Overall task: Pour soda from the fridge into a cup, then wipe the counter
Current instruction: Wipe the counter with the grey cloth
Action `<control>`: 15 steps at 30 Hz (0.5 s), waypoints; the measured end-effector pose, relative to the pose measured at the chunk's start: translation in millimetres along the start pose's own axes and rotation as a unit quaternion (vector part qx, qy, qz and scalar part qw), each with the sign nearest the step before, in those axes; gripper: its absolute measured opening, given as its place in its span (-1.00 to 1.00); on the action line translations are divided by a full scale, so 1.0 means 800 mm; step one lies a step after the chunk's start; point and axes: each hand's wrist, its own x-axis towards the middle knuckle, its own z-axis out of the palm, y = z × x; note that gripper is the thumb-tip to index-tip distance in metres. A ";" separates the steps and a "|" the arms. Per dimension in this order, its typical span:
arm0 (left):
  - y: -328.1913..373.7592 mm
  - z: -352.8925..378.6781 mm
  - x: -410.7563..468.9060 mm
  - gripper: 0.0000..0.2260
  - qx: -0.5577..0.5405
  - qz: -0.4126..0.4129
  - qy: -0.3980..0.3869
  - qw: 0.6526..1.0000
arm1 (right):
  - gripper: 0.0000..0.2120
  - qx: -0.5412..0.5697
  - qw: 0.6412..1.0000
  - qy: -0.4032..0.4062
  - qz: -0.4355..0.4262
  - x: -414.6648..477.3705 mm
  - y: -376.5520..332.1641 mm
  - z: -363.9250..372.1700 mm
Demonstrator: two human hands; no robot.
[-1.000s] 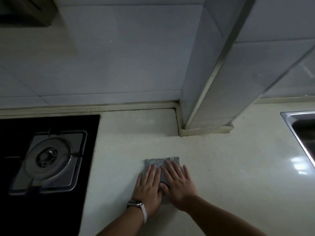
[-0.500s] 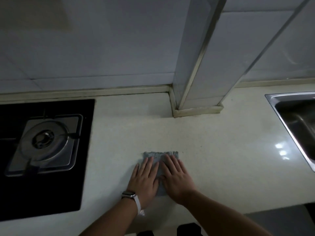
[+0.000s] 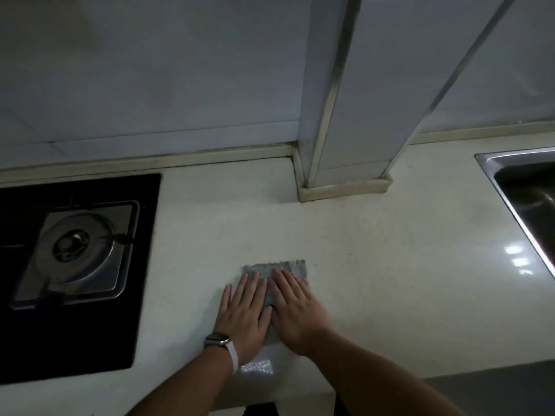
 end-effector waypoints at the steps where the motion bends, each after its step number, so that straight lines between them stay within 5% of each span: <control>1: 0.005 0.000 0.002 -0.46 -0.004 -0.008 0.001 1.000 | -0.40 -0.004 1.000 0.001 -0.010 0.001 0.006 -0.001; 15: 0.232 0.010 0.105 -0.42 -0.031 -0.069 0.027 0.997 | -0.40 -0.014 0.997 0.018 -0.068 -0.059 0.249 -0.039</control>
